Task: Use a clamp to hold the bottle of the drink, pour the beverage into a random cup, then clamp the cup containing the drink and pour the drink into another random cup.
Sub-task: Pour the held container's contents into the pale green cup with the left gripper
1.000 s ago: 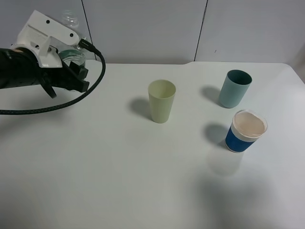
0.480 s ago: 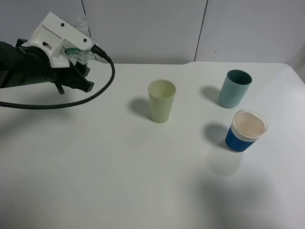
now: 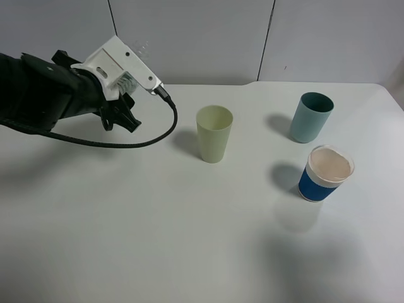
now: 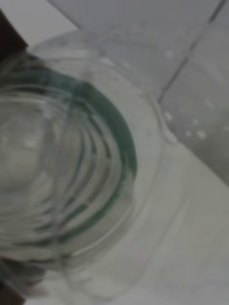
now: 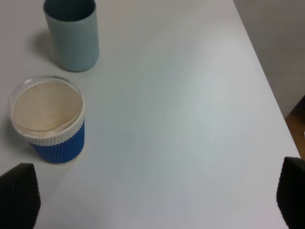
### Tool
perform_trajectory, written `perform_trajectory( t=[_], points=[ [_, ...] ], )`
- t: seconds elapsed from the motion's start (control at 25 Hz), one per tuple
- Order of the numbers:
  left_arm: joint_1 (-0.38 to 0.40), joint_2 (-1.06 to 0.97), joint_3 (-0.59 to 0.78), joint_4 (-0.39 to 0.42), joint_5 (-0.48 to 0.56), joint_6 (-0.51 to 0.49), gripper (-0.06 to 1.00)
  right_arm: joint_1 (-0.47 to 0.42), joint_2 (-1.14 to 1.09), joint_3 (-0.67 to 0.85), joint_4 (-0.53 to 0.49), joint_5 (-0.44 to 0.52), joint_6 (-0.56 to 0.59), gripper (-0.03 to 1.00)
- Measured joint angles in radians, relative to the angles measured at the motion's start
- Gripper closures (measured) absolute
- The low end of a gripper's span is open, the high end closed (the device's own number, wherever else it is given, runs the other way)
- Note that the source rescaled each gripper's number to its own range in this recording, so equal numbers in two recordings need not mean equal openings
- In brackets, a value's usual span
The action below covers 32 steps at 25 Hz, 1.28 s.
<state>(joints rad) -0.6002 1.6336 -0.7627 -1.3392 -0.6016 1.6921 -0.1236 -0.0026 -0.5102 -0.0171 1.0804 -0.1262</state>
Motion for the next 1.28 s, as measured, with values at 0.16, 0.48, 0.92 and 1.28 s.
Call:
perform_trajectory(
  t=[0.16, 0.48, 0.92, 1.28],
  points=[
    [-0.016, 0.067, -0.048, -0.007, -0.014, 0.049, 0.94, 0.0, 0.0, 0.0, 0.0, 0.0, 0.0, -0.03],
    [-0.029, 0.192, -0.12, -0.007, -0.048, 0.14, 0.94, 0.0, 0.0, 0.0, 0.0, 0.0, 0.0, -0.03],
    [-0.053, 0.274, -0.157, -0.003, -0.149, 0.302, 0.94, 0.0, 0.0, 0.0, 0.001, 0.0, 0.0, -0.03],
    [-0.076, 0.276, -0.191, 0.01, -0.187, 0.38, 0.94, 0.0, 0.0, 0.0, 0.001, 0.0, 0.0, -0.03]
  ],
)
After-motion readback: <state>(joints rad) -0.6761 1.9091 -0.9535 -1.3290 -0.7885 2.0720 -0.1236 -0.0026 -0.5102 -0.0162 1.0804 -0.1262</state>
